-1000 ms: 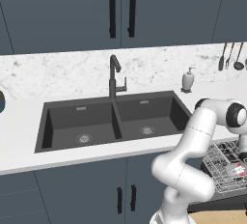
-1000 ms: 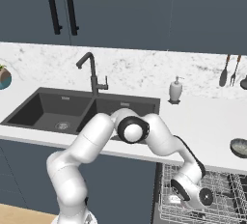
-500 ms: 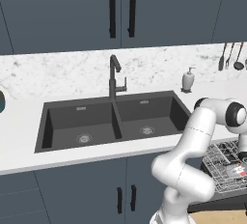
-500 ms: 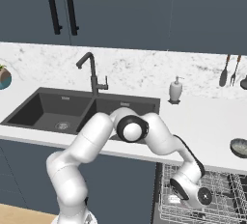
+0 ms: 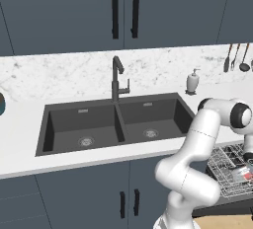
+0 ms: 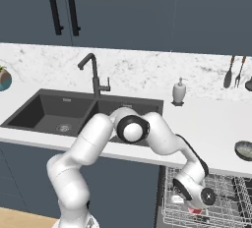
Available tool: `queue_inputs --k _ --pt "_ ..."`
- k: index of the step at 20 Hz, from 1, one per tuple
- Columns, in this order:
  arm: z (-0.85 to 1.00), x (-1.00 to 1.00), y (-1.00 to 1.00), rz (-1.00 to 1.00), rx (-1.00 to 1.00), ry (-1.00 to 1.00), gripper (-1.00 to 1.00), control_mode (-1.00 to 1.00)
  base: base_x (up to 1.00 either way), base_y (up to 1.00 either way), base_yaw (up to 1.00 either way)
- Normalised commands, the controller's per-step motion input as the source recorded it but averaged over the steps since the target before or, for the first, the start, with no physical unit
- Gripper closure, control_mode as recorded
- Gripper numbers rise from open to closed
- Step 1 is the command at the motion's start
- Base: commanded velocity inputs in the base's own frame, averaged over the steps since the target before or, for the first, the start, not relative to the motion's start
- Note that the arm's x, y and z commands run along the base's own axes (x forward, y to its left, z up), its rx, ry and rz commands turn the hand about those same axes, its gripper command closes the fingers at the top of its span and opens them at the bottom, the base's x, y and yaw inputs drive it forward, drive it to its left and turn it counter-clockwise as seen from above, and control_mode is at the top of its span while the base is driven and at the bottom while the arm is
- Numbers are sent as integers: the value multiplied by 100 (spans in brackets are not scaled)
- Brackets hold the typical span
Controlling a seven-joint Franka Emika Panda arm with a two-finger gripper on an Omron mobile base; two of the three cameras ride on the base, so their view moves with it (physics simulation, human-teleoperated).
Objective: Pick up the cup and bowl from the counter, place them in the dishwasher, and close the dishwasher door.
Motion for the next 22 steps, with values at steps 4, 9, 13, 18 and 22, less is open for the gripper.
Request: queue_inputs --k 4,9,13,18,22 --pt "67 9 0 0 0 0 -100 -100 0 0 0" --pt "63 0 0 0 0 0 -100 -100 0 0 0" --pt "75 -19 -9 0 0 0 -100 -100 0 0 0" --pt "82 -37 -34 0 0 0 -100 -100 0 0 0" --pt "97 -19 -39 0 0 0 -100 -100 0 0 0"
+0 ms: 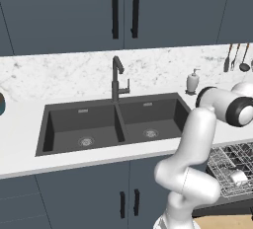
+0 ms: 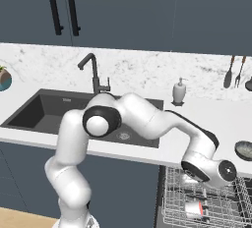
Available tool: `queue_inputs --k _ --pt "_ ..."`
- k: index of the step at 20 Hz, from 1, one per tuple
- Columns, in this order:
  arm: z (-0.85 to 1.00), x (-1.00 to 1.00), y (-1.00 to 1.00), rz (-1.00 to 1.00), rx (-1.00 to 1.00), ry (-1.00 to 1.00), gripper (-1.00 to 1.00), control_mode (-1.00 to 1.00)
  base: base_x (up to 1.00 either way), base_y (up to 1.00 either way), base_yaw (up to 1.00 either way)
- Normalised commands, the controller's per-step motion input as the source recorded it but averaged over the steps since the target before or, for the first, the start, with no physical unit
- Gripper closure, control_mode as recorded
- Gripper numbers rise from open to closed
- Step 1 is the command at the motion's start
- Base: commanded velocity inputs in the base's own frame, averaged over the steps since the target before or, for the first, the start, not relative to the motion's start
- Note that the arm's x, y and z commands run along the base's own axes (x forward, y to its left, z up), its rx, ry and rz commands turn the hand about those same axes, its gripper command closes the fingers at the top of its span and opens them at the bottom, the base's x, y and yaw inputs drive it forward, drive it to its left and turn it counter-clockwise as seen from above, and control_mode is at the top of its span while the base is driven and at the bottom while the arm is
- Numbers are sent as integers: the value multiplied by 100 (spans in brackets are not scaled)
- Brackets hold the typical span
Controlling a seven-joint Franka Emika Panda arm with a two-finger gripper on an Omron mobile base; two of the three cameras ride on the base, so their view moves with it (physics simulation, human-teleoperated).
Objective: Pick up the cup and bowl from the counter, place them in the dishwasher, and close the dishwasher door.
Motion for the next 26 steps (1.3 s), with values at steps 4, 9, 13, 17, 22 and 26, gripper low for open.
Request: queue_inputs --k 4,9,13,17,22,26 --pt "88 0 -16 0 0 -2 -100 -100 0 0 0" --pt "81 26 -9 1 -12 6 -100 -100 0 0 0" --pt "45 47 0 4 -15 25 -100 -100 0 0 0" --pt "9 55 0 1 -5 22 -100 -100 0 0 0" --pt "0 30 0 -1 0 1 -100 -100 0 0 0" --pt "0 20 0 -8 0 0 -100 -100 0 0 0"
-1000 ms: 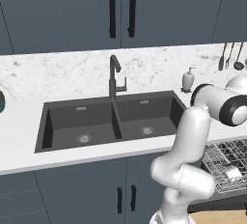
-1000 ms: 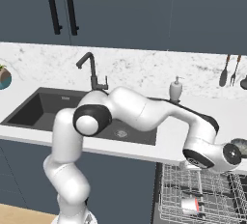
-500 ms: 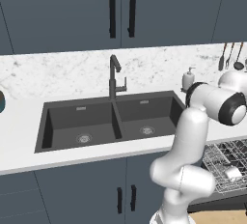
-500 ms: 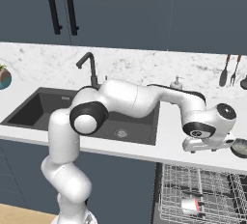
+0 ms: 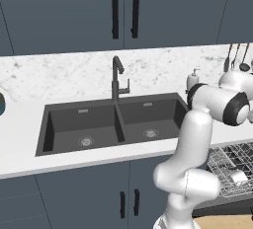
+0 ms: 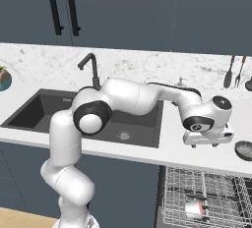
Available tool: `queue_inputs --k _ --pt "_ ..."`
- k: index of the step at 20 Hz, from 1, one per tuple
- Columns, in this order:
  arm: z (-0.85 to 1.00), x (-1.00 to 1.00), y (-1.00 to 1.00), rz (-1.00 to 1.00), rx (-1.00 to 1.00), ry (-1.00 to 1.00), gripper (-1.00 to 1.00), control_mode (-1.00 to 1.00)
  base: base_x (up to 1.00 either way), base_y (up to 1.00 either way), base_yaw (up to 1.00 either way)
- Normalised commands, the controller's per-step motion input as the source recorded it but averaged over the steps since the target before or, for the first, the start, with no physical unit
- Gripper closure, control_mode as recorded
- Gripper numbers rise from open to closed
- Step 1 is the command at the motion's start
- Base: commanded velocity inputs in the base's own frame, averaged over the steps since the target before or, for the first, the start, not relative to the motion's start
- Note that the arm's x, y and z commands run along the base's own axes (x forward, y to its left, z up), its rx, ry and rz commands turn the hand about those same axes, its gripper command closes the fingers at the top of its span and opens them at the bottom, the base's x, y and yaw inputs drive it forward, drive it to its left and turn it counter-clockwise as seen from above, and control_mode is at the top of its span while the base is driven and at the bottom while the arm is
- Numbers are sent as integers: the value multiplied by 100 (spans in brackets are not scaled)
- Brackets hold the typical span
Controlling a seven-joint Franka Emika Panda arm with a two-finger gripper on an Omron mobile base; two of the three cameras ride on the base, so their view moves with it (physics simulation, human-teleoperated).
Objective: Pick up the cup and bowl from the counter, place them in the dishwasher, and close the dishwasher door.
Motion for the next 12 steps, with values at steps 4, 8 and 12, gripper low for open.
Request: queue_inputs --k 4,8,12 --pt "0 24 -2 -11 2 4 -100 -100 0 0 0" --pt "0 35 -17 -12 6 5 -100 -100 0 0 0" --pt "0 60 -33 -9 7 1 -100 -100 0 0 0"
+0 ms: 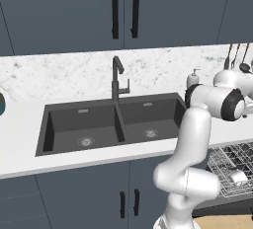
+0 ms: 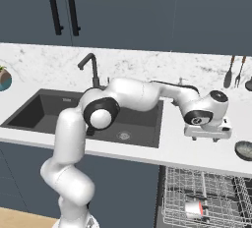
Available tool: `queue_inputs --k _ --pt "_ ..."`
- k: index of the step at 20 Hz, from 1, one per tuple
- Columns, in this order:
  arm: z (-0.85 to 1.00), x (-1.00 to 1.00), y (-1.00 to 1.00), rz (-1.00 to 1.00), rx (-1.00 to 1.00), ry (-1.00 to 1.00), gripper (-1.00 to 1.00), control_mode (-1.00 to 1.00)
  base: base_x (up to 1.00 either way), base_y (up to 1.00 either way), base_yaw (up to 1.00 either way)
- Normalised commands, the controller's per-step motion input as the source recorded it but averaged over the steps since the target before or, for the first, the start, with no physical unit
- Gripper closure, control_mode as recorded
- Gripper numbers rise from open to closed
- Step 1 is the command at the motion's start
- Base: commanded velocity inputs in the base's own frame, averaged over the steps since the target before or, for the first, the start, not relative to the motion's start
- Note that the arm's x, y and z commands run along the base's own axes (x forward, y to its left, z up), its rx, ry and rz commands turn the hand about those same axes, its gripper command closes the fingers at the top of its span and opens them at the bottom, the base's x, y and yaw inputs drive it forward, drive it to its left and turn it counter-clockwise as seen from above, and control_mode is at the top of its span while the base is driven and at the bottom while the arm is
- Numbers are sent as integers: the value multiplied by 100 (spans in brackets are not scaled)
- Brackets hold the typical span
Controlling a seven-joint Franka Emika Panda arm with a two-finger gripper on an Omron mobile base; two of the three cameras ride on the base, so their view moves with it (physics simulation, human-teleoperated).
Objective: Pick up the cup and bowl from the counter, place them in the dishwasher, and close the dishwasher door.
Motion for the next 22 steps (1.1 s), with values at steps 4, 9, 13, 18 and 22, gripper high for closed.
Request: queue_inputs --k 4,9,13,18,22 --pt "0 63 -36 -6 9 0 -100 -100 0 0 0" --pt "0 30 -50 -1 11 0 -100 -100 0 0 0" --pt "-1 36 -58 -2 8 0 -100 -100 0 0 0" --pt "-2 5 -21 0 0 3 -100 -100 0 0 0" --pt "-11 0 0 -1 -5 6 -100 -100 0 0 0"
